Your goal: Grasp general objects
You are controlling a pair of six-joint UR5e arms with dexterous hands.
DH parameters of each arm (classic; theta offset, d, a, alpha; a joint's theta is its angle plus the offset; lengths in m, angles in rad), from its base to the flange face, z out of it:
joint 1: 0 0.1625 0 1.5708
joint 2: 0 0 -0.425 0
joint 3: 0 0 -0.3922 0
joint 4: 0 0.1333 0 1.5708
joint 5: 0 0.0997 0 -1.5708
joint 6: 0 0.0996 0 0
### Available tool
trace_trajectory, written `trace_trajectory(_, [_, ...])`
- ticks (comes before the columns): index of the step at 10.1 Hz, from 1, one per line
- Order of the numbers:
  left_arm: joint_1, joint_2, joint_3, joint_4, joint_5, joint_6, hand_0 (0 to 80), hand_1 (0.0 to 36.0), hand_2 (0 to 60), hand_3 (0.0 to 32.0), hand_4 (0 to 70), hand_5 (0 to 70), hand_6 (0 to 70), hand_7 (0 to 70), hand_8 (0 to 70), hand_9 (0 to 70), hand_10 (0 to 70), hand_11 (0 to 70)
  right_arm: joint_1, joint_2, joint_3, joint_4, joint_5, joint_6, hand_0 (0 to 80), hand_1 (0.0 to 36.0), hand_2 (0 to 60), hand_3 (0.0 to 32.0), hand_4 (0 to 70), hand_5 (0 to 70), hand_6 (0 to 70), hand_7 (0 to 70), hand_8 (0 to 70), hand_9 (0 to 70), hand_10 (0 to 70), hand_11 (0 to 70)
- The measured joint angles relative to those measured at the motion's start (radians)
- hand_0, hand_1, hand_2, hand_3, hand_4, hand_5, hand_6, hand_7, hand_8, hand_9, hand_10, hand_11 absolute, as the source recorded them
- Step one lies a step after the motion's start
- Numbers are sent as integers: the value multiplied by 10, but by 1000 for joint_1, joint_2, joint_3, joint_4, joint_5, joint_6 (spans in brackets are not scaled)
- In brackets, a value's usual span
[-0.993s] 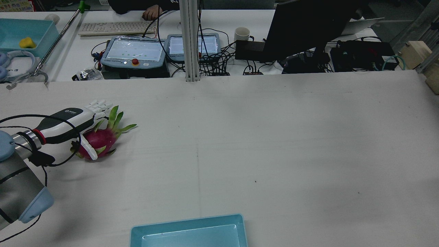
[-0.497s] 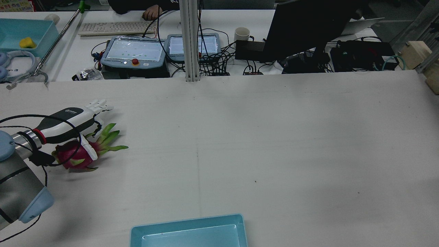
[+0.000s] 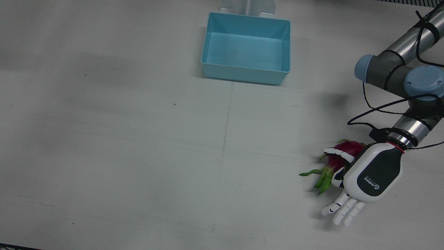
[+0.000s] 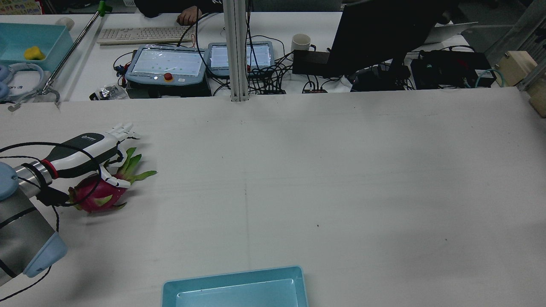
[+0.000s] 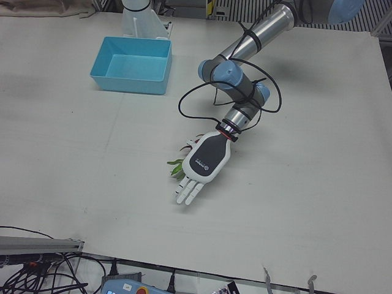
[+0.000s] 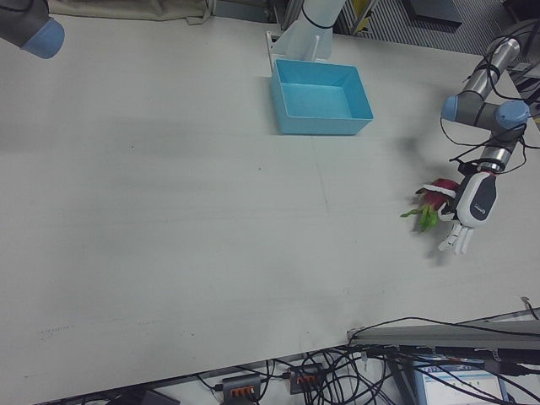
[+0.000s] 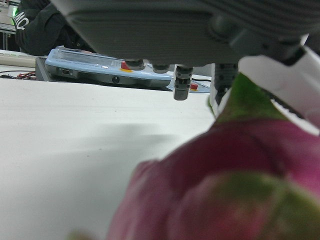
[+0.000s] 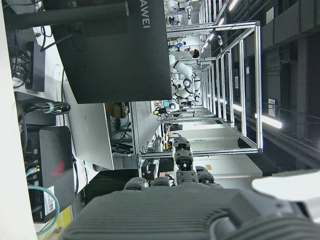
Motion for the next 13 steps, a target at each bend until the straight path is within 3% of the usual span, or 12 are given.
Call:
trace_trajectory(3, [-1, 0, -31, 17, 1, -2, 434, 360, 600, 0, 700, 700, 59, 264, 13, 38, 0, 0, 0, 0, 1, 0, 0, -1, 0, 0, 0, 0, 0, 0, 0, 0, 0, 0, 0, 0])
trace_trajectory(4, [-2, 0, -54, 33, 1, -2, 472, 316, 600, 0, 700, 654, 43, 227, 2, 31, 0, 0, 1, 0, 1, 0, 0, -1, 0, 0, 0, 0, 0, 0, 0, 0, 0, 0, 0, 0])
trace_trajectory(5, [-3, 0, -76, 52, 2, -4, 490, 248, 562, 0, 516, 523, 23, 201, 0, 26, 0, 0, 1, 0, 2, 0, 0, -1, 0, 0, 0, 0, 0, 0, 0, 0, 0, 0, 0, 0])
trace_trajectory(6, [-3, 0, -99, 81, 3, -7, 477, 184, 259, 0, 146, 366, 0, 160, 0, 18, 0, 0, 1, 0, 2, 0, -1, -1, 0, 0, 0, 0, 0, 0, 0, 0, 0, 0, 0, 0])
trace_trajectory(7, [-3, -1, -123, 119, 5, -9, 466, 136, 72, 0, 12, 227, 0, 119, 0, 9, 0, 0, 1, 0, 2, 0, -1, -2, 0, 0, 0, 0, 0, 0, 0, 0, 0, 0, 0, 0])
trace_trajectory(8, [-2, -2, -145, 159, 8, -9, 457, 73, 0, 110, 0, 49, 0, 58, 0, 0, 0, 0, 1, 0, 2, 0, 0, -2, 0, 0, 0, 0, 0, 0, 0, 0, 0, 0, 0, 0])
trace_trajectory(9, [-1, -2, -160, 194, 11, -8, 447, 40, 0, 262, 0, 3, 0, 40, 0, 0, 0, 0, 1, 0, 2, 0, 0, -2, 0, 0, 0, 0, 0, 0, 0, 0, 0, 0, 0, 0])
trace_trajectory(11, [1, -1, -171, 234, 15, -6, 424, 2, 0, 320, 0, 0, 0, 37, 0, 0, 0, 0, 1, 0, 2, 0, 0, -3, 0, 0, 0, 0, 0, 0, 0, 0, 0, 0, 0, 0])
trace_trajectory(13, [0, 1, -172, 259, 33, -5, 423, 0, 0, 320, 0, 0, 0, 34, 0, 0, 0, 0, 1, 0, 2, 0, 0, -3, 0, 0, 0, 0, 0, 0, 0, 0, 0, 0, 0, 0])
